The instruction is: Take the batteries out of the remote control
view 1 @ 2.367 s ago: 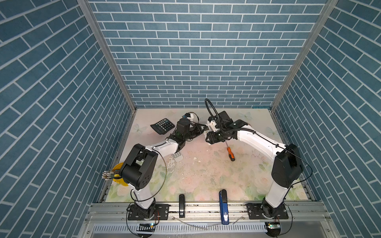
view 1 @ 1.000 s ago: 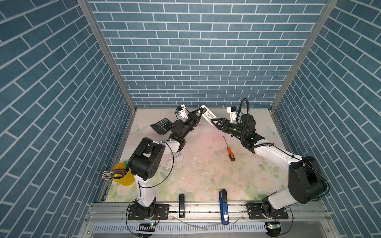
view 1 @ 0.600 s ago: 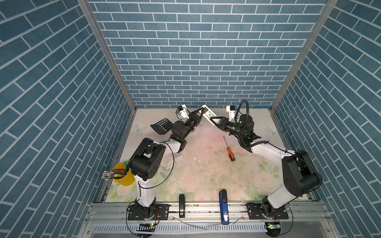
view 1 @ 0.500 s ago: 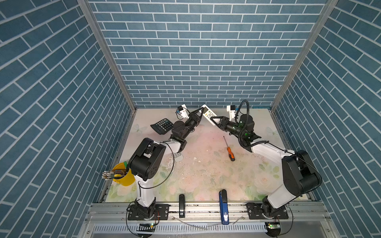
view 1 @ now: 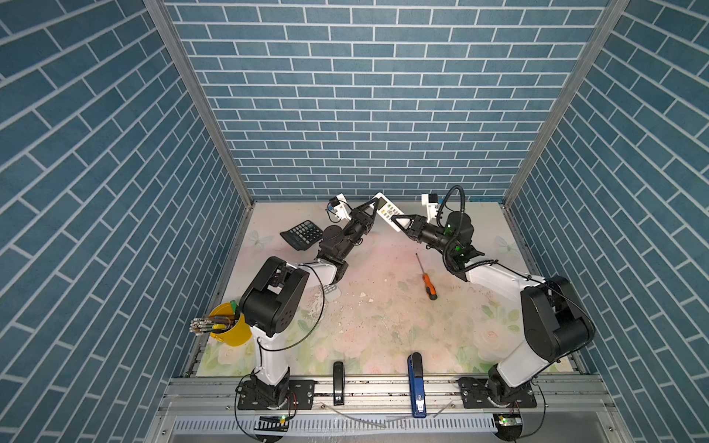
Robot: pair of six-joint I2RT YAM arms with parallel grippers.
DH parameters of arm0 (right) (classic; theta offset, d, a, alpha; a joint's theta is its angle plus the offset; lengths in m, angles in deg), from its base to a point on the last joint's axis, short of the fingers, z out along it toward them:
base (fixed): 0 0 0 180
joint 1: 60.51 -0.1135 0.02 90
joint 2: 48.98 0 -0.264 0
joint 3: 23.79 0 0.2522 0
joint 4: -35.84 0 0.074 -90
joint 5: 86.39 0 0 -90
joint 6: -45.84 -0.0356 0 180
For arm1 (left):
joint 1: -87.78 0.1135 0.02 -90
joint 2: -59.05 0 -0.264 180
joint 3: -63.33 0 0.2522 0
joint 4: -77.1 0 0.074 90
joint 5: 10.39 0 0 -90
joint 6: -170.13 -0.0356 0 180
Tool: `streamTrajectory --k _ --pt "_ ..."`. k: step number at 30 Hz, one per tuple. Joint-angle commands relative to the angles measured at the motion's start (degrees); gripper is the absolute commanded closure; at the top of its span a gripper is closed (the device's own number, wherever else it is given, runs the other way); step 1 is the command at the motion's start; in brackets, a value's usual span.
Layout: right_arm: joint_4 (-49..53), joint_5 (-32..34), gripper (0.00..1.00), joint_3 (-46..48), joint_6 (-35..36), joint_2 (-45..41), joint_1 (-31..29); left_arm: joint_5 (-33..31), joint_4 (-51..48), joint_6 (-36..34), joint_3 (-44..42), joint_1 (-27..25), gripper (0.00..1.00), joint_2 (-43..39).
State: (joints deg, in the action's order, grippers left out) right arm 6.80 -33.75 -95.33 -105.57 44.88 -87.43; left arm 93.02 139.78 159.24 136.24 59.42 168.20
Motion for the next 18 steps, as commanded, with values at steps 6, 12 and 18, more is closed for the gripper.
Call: streamTrajectory --k 6,12,18 --pt "-1.9 -1.0 0.82 -3.7 0.5 0.7 -0.1 1.6 3.0 -0.5 1.0 -1.0 0.91 1.2" --pt "5.1 -1.1 1.0 -4.3 5.0 -0.9 -0.1 1.8 2.5 -1.1 0.4 -1.0 0.71 0.3" --pt "17.2 -0.2 1.0 -5.8 13.1 -4.3 -0.1 2.4 -0.1 -2.1 -0.6 0.0 0.56 -1.9"
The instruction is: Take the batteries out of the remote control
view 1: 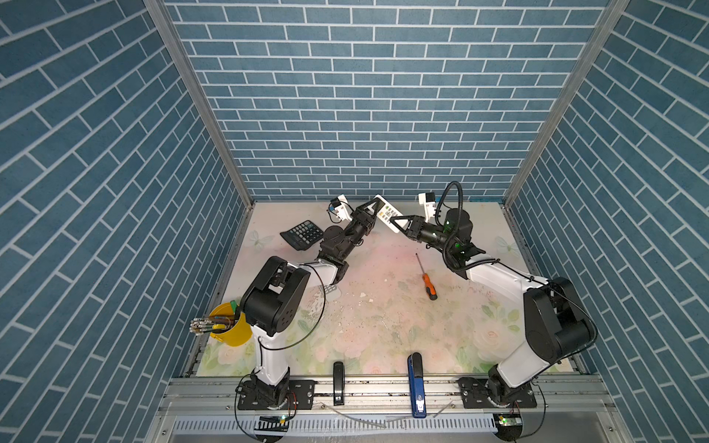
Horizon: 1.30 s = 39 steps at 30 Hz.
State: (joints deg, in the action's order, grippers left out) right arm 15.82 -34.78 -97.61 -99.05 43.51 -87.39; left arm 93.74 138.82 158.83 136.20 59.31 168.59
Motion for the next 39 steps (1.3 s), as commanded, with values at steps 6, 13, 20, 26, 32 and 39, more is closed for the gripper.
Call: streamTrajectory --k 6,13,20,26,32,39 --pt "25.2 4.2 1.0 -6.8 18.0 -6.1 -0.1 4.1 -3.6 -1.8 -3.6 2.4 0.49 -5.7" --pt "42.3 11.6 1.0 -11.7 32.7 -8.2 -0.1 13.2 -25.6 -2.8 -5.7 5.8 0.38 -12.9" --pt "50.7 20.4 1.0 -12.5 52.2 -12.0 -2.2 21.7 -67.7 -13.1 4.4 9.3 0.0 -22.2" --pt "53.2 35.4 1.0 -10.0 71.1 -15.3 -9.8 27.9 -87.2 -12.6 15.8 9.8 0.0 -19.5" --pt "50.7 46.4 1.0 -7.0 80.4 -16.9 -14.4 30.2 -91.1 -6.9 17.6 8.2 0.04 -16.9" --pt "47.6 53.8 1.0 -4.9 89.4 -15.9 -18.4 30.6 -101.7 -8.4 24.2 6.9 0.09 -14.8"
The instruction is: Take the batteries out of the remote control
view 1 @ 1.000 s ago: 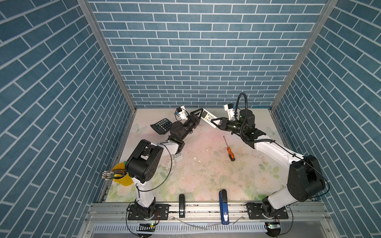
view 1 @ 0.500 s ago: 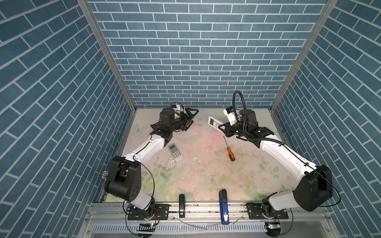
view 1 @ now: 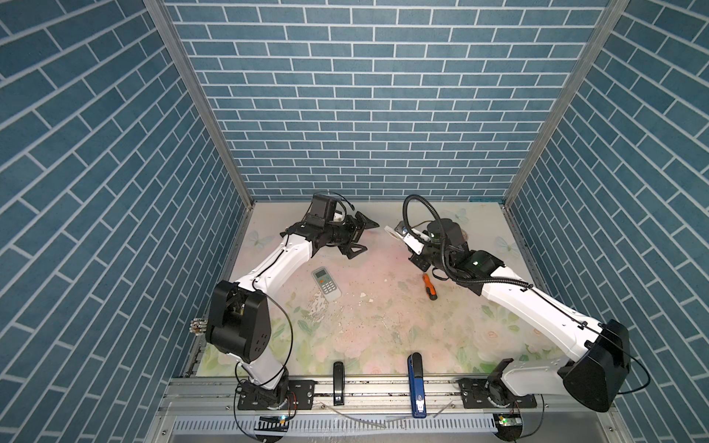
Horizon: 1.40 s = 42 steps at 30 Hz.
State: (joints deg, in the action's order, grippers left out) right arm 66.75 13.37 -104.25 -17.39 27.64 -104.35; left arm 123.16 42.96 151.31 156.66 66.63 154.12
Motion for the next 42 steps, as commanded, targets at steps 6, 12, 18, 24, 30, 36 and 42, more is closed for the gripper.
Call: streamTrajectory --k 6,12,18,24,30,36,42 --pt "-4.4 7.9 1.0 1.4 9.5 2.1 -3.8 1.2 -3.3 2.1 4.4 -2.3 0.1 2.1" --pt "-5.2 7.3 1.0 0.3 9.2 3.5 -5.1 0.1 -2.2 3.1 5.7 -3.7 0.15 6.1" --pt "-5.2 7.1 1.0 -0.5 9.3 3.9 -6.4 -0.4 2.9 5.8 4.9 -4.1 0.25 8.6" --pt "-4.9 8.1 1.0 -0.7 8.8 5.0 -7.4 -0.3 5.8 7.5 4.7 -4.2 0.4 9.1" --pt "-5.0 9.5 1.0 -1.2 8.5 6.1 -7.7 0.0 5.8 7.5 4.5 -4.4 0.47 9.1" --pt "-5.5 9.5 1.0 -1.1 7.4 6.5 -7.7 0.5 6.4 7.7 4.4 -4.4 0.67 9.3" --pt "-5.9 9.3 1.0 -1.8 7.3 7.0 -7.8 0.7 6.9 7.9 4.5 -4.4 0.85 9.7"
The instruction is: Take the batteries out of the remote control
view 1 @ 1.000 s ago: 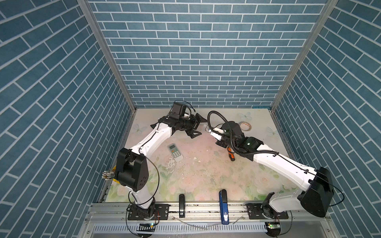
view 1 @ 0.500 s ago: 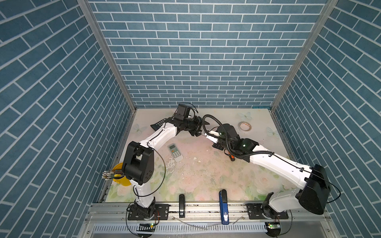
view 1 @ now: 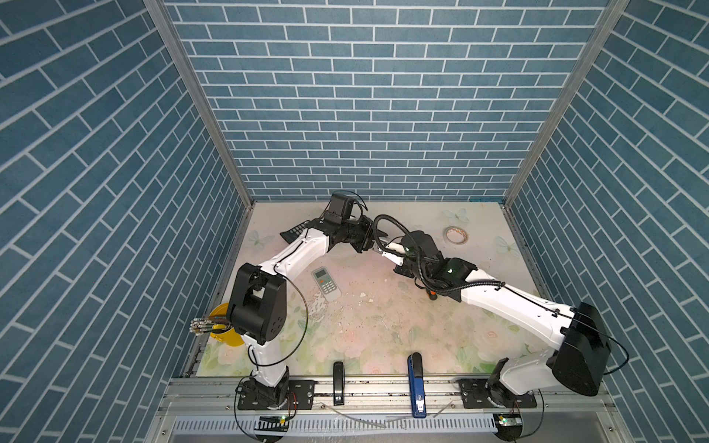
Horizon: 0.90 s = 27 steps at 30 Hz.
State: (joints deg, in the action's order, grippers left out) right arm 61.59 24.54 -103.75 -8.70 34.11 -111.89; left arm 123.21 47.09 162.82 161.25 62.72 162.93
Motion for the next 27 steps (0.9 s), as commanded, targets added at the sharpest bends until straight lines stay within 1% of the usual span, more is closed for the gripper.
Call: streamTrajectory --k 1,4,7,8,11,12,13,17,18,20,21,23,25,27 --pt "-0.8 -1.8 1.0 -2.4 -1.4 0.7 -0.2 0.7 3.0 -3.6 -0.1 -0.5 0.87 0.9" --pt "-1.1 -1.6 1.0 -2.5 -1.5 1.1 -0.2 0.6 4.0 -3.1 -0.6 -0.5 0.93 0.8" --pt "-1.4 -1.0 1.0 -2.7 -1.9 1.5 -0.4 0.7 6.3 -1.7 -1.6 -0.4 0.94 0.6" --pt "-1.5 -0.7 0.97 -2.7 -2.0 1.6 -0.4 0.7 6.7 -1.5 -1.8 -0.5 0.95 0.6" --pt "-1.8 -0.1 0.79 -2.6 -2.5 1.6 -0.6 0.9 7.7 -1.0 -1.8 -0.4 0.95 0.5" --pt "-1.7 0.0 0.71 -2.5 -2.6 1.6 -0.6 0.9 7.8 -1.0 -1.8 -0.4 0.96 0.5" --pt "-1.6 0.1 0.65 -2.5 -2.7 1.5 -0.6 0.9 7.9 -1.0 -1.7 -0.4 1.0 0.5" --pt "-1.0 0.7 0.38 -2.3 -3.5 0.8 -0.6 1.1 8.6 -0.9 -1.8 -0.1 1.0 0.2" --pt "-0.8 0.9 0.26 -2.0 -3.8 0.4 -0.6 1.2 9.1 -0.8 -1.9 -0.1 1.0 0.3" --pt "-1.1 0.9 0.14 -1.4 -4.2 -0.4 -0.6 1.3 9.5 -0.7 -2.0 0.2 1.0 0.2" --pt "-1.1 1.0 0.1 -1.1 -4.3 -0.9 -0.6 1.3 9.9 -0.5 -2.1 0.2 1.0 0.2" --pt "-0.9 1.2 0.08 -0.8 -4.6 -1.6 -0.6 1.5 10.5 -0.2 -2.3 0.3 1.0 0.2" --pt "0.1 1.0 0.02 -0.5 -5.2 -2.5 -0.5 1.5 11.7 0.2 -2.6 0.6 1.0 0.3" --pt "1.6 0.9 0.01 -0.1 -6.7 -4.3 -0.6 1.4 13.7 0.8 -3.0 1.1 1.0 0.5"
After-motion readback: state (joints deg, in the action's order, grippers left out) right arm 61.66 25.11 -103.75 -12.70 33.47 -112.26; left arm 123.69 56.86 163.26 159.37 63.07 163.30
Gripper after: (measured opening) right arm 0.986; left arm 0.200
